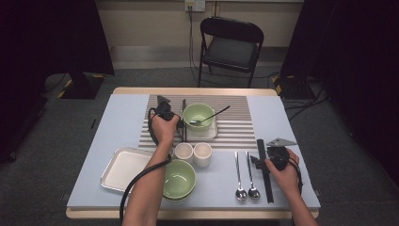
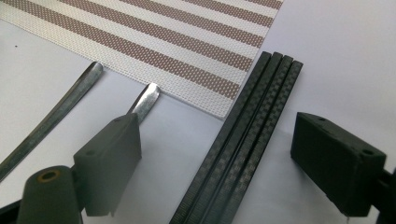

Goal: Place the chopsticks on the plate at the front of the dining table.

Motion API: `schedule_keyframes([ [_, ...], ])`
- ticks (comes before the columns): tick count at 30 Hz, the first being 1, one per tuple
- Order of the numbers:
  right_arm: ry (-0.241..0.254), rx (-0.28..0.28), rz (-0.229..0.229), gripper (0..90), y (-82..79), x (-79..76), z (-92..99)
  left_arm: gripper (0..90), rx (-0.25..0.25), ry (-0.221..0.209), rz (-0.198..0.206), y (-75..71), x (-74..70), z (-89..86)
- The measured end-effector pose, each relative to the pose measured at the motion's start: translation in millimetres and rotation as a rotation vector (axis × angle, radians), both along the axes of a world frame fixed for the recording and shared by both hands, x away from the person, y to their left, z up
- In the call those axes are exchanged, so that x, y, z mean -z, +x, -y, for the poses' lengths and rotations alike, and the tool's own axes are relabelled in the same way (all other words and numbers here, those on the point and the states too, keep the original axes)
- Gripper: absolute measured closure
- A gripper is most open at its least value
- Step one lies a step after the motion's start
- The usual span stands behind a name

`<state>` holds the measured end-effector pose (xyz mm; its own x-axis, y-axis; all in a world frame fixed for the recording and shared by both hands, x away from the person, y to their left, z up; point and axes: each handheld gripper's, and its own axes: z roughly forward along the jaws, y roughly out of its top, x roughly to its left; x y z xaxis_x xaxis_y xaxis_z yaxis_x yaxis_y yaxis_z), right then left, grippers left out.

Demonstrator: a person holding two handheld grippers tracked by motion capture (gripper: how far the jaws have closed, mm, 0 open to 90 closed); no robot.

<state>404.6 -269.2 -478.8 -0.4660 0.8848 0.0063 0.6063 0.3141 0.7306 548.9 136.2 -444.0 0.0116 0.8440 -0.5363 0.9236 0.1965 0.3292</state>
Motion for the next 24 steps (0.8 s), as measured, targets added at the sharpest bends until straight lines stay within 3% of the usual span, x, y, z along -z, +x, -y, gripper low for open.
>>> schedule_keyframes([
  [4,0.000,0.000,0.000,15.4,0.0,0.0,0.0,85.2,-0.024,-0.011,0.004,0.9,0.4,2.1],
  [24,0.001,0.000,-0.001,15.4,0.1,0.0,0.1,84.8,-0.007,-0.002,0.004,3.2,0.9,0.4],
])
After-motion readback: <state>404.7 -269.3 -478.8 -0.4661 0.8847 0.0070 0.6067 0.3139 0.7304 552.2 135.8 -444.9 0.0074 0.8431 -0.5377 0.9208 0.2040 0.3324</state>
